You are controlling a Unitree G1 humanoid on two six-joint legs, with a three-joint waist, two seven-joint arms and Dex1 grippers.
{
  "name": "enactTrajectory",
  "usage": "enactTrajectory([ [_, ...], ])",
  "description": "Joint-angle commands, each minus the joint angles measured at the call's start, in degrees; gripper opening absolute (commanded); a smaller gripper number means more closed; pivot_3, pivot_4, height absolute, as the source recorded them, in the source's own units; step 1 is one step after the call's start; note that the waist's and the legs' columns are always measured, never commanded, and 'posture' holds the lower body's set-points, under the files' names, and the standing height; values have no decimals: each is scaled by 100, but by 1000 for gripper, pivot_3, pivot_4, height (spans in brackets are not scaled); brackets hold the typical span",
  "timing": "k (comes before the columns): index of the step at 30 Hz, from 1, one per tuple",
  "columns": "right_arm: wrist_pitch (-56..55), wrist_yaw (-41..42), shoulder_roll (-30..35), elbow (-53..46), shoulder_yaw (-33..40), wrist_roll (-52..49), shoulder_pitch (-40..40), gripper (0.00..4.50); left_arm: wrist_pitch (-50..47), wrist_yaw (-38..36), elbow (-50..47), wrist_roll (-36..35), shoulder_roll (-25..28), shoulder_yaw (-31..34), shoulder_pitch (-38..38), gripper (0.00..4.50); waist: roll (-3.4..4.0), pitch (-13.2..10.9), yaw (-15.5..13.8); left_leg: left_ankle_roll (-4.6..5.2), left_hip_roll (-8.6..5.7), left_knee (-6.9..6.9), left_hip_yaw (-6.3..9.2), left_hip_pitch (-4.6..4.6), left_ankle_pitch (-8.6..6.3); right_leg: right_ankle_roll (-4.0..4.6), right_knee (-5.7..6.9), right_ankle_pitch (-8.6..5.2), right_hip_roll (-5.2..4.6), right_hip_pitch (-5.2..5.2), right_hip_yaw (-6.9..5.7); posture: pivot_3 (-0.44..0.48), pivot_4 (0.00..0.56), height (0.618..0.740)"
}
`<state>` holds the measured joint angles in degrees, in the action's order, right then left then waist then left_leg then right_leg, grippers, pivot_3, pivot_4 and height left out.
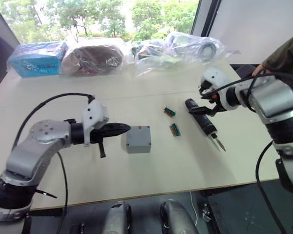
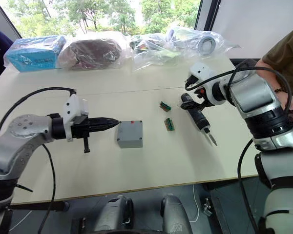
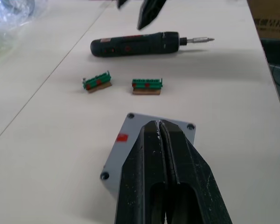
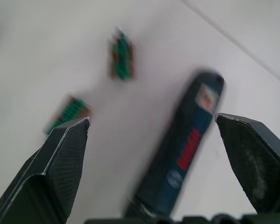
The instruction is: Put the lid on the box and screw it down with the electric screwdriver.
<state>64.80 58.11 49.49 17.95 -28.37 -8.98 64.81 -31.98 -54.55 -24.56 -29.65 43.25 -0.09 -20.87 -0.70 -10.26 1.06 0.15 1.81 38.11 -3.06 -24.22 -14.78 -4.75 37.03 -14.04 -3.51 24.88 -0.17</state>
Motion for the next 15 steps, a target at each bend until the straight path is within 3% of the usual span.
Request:
enactTrajectory([
  [1, -288, 450, -220, 1107, -447, 463, 509, 4476, 188, 82, 15, 101, -128, -56, -99, 0, 0, 0, -6, 0, 0, 0, -4, -2, 0, 0, 0, 0, 1, 0, -1, 0, 150, 740],
  [6, -613, 887, -673, 2458, -925, 973, 814, 4476, 257, 160, 24, 190, -247, -99, -33, 0, 0, 0, -14, 0, 0, 2, -10, -9, 0, -1, 1, 1, -1, 6, -1, 0, 150, 740],
  [15, -1072, 1309, -1349, 4107, -981, 1673, 1022, 4476, 164, 338, -152, 187, -246, -5, 121, 0, 1, 0, -23, 0, -1, 4, -11, -10, 0, -2, 3, 1, -3, 5, -2, 0, 150, 740],
])
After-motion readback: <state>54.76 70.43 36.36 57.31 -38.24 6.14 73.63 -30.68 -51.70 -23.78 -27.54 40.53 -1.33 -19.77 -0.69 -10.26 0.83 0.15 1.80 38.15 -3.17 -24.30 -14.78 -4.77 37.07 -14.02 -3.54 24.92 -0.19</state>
